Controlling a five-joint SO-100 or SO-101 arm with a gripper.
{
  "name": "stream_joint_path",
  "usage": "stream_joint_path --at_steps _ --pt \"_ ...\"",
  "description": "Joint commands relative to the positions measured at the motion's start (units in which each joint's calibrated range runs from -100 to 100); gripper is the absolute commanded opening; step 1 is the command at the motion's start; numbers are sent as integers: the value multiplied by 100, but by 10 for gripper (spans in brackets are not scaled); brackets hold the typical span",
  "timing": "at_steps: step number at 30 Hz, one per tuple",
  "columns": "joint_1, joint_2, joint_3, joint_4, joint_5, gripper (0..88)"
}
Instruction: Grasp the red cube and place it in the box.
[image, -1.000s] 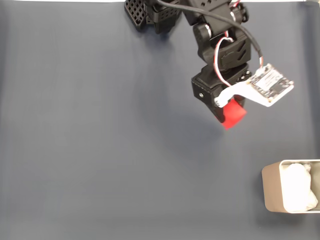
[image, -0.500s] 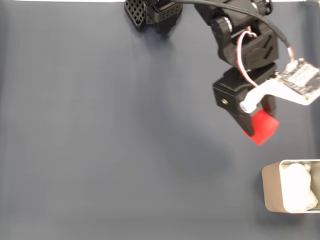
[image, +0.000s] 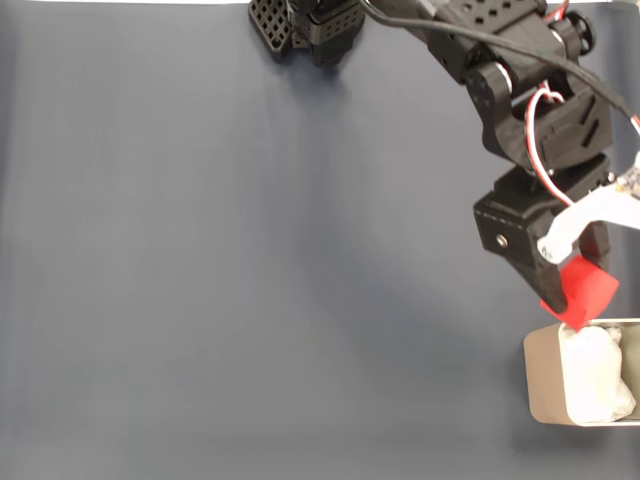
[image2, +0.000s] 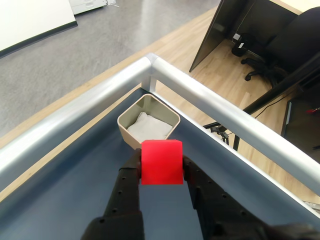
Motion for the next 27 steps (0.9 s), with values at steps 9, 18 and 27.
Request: stream_joint_path --at_steps 9,18,27 --pt "-116 914 -1625 2 -161 67" --pt "-130 1711 -2592 -31 -186 67" --pt "-130 2335 -3295 -138 -132 68"
